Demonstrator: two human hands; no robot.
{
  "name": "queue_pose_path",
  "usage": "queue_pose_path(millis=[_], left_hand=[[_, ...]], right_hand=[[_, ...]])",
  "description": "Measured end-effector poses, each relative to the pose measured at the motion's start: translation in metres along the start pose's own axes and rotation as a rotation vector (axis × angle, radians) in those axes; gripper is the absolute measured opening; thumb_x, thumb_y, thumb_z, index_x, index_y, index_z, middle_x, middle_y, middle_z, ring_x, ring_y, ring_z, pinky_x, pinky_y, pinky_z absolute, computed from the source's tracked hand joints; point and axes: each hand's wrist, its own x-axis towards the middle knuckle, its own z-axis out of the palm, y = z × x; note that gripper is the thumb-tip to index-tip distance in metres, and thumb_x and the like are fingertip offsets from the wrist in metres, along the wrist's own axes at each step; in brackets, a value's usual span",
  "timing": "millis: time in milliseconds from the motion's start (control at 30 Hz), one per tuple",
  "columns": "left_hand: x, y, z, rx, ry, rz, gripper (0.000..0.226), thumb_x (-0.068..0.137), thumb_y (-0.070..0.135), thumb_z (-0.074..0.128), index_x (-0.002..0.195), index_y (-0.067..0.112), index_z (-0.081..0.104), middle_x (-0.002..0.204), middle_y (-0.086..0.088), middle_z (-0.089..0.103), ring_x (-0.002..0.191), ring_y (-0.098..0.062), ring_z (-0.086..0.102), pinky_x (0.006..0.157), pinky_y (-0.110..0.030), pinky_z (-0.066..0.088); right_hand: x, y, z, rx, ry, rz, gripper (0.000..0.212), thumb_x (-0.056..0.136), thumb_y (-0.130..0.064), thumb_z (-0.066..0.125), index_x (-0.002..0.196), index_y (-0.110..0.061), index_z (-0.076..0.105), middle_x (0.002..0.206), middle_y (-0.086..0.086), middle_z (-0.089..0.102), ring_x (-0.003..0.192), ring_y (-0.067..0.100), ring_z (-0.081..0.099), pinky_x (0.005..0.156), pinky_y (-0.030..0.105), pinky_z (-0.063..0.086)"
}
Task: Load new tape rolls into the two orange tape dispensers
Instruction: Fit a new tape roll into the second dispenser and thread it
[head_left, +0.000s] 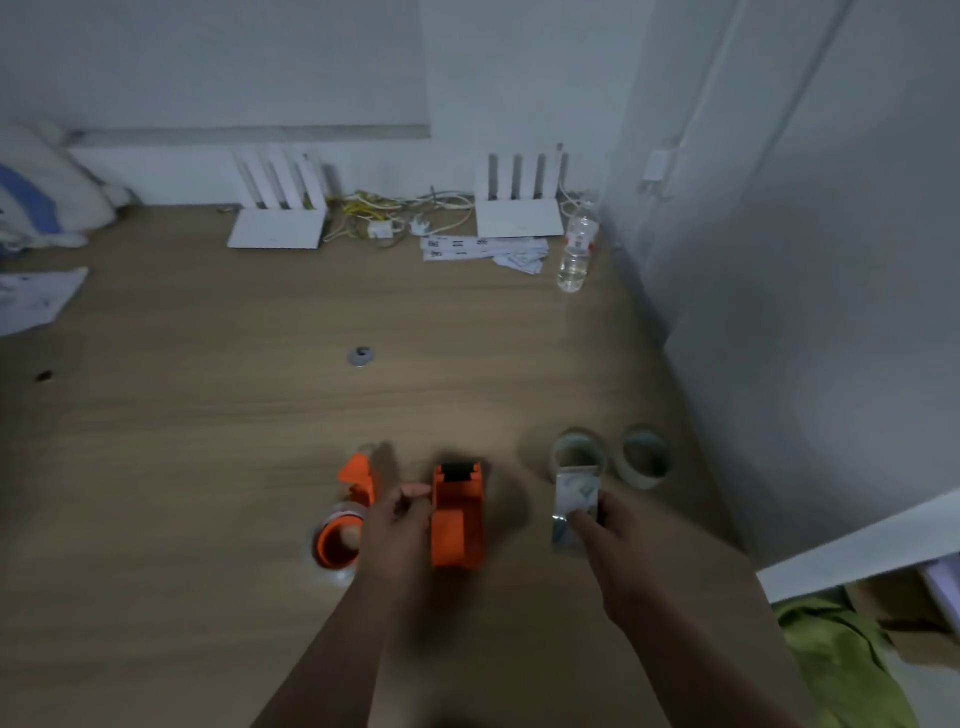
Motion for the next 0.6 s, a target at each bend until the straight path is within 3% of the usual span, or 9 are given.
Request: queue_pose_path(millis=[67,200,267,433,600], left_hand=[[0.005,-0.012,-0.008,0.043,0.012,-0.039,0.019,0.088,-0.001,0.059,0.082,0.016,0.065,0.074,0.002,0.065,0.068,-0.007,0.06,0.062,-0.01,0.045],[0.011,-0.036,-0.013,0.167,-0.047,-0.122,0.003,0.076,0.028,0.071,0.074,0.025,0.069,0.076,0.001,0.07,0.077,-0.021,0.063,0.077,-0.034,0.047],[0.008,-0.034,-0.01,0.201,-0.072,-0.143,0.018,0.072,0.038,0.071,0.077,0.021,0.07,0.077,-0.001,0.07,0.077,-0.02,0.063,0.075,-0.034,0.046],[0.006,-0.035,-0.006,0.248,-0.091,-0.206,0.015,0.083,0.031,0.071,0.086,0.017,0.072,0.082,-0.001,0.073,0.082,-0.018,0.067,0.069,-0.028,0.047],[0.007,-0.03,-0.002,0.282,-0.178,-0.271,0.025,0.09,0.036,0.061,0.1,0.017,0.073,0.097,-0.004,0.073,0.092,-0.022,0.067,0.078,-0.032,0.05]], right_hand=[[0.004,0.001,0.013,-0.003,-0.045,0.001,0.024,0.076,-0.012,0.059,0.092,0.005,0.065,0.077,0.009,0.066,0.073,0.017,0.057,0.06,0.027,0.047],[0.008,-0.001,0.033,-0.009,-0.111,-0.004,0.024,0.075,-0.008,0.057,0.094,0.001,0.066,0.079,0.009,0.068,0.072,0.015,0.061,0.06,0.026,0.05],[0.007,-0.004,0.04,-0.004,-0.128,-0.006,0.019,0.074,-0.007,0.057,0.089,0.0,0.065,0.077,0.008,0.067,0.071,0.015,0.059,0.059,0.027,0.049],[0.007,-0.007,0.048,-0.008,-0.145,-0.02,0.019,0.073,-0.012,0.059,0.082,0.005,0.057,0.076,0.016,0.056,0.073,0.024,0.05,0.064,0.039,0.039],[0.002,-0.01,0.054,0.021,-0.18,-0.027,0.015,0.079,-0.007,0.057,0.089,-0.008,0.069,0.083,0.01,0.068,0.076,0.019,0.062,0.066,0.033,0.05]])
